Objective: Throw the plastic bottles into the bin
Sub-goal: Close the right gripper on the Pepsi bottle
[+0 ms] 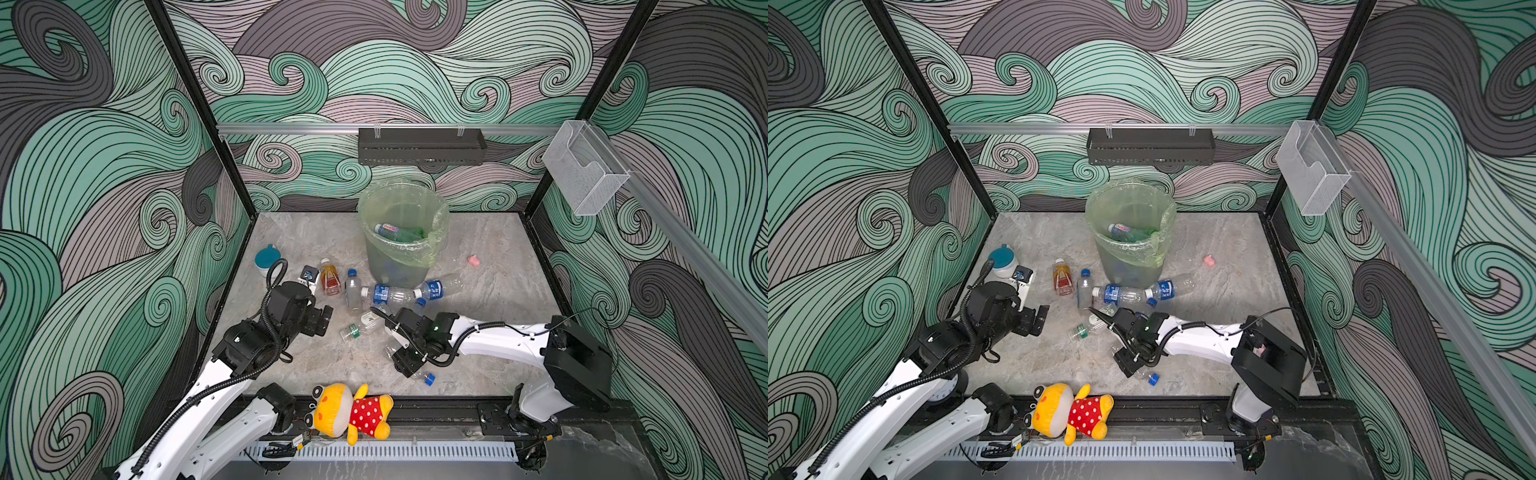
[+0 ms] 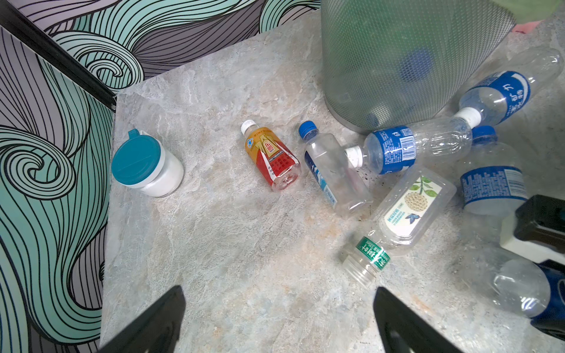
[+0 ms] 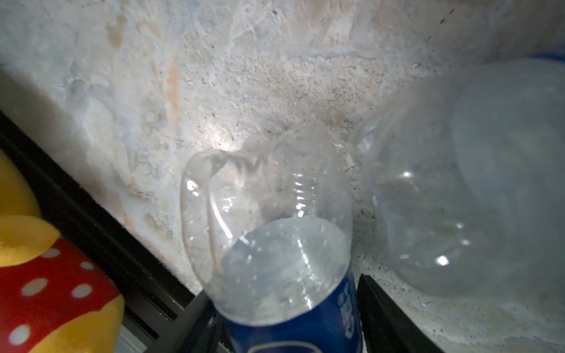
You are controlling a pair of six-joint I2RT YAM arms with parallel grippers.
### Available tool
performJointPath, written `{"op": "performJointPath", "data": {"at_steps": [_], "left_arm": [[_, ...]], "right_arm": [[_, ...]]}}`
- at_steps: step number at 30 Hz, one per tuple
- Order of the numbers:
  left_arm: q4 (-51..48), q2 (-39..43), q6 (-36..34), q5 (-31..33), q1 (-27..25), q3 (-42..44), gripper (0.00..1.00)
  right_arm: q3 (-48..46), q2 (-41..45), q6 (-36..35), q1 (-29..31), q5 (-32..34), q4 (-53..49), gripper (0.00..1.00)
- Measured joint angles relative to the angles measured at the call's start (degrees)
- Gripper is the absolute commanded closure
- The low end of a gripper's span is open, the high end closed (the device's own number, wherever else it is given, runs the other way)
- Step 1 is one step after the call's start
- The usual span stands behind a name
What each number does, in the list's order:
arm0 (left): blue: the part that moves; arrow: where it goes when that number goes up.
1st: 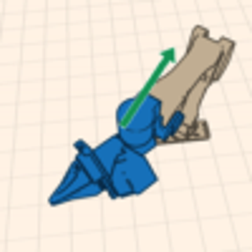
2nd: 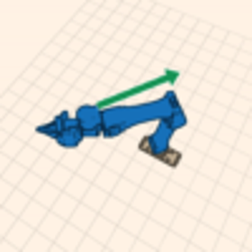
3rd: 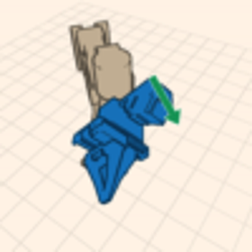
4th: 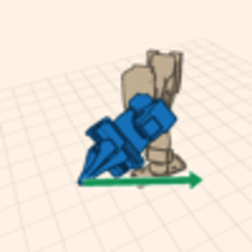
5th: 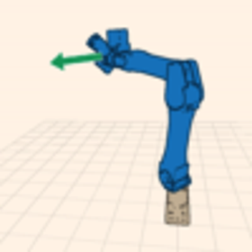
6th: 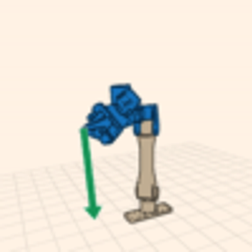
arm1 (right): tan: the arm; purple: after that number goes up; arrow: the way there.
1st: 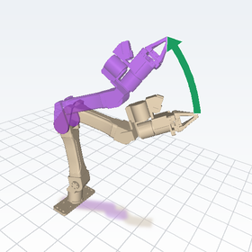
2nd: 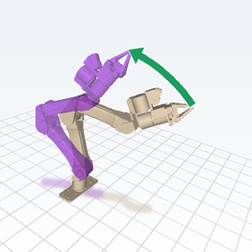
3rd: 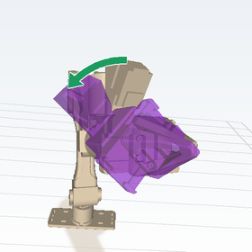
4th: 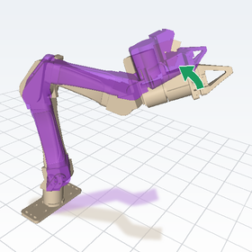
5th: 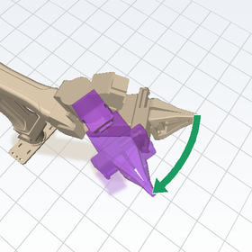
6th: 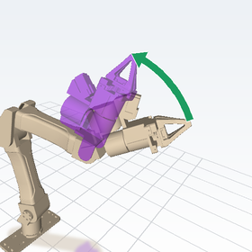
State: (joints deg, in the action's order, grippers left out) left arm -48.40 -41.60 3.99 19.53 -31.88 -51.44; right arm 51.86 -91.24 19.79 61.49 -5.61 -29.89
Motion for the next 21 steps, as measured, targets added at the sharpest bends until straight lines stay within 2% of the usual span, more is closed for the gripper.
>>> {"op": "performJointPath", "data": {"at_steps": [5,11,21], "left_arm": [[-0.02,1.38,0.2,1.29,0.0,0.28,0.01],[-0.02,1.73,0.31,2.16,0.0,0.33,0.01],[0.63,1.7,0.59,4.76,0.0,0.66,0.01]], "right_arm": [[-0.55,-1.07,0.96,0.28,0.76,1.64,0.44],[-2.08,0.42,1.81,1.36,1.7,3.54,0.48],[-5.86,13.4,2.25,0.96,1.05,5.86,0.53]]}}
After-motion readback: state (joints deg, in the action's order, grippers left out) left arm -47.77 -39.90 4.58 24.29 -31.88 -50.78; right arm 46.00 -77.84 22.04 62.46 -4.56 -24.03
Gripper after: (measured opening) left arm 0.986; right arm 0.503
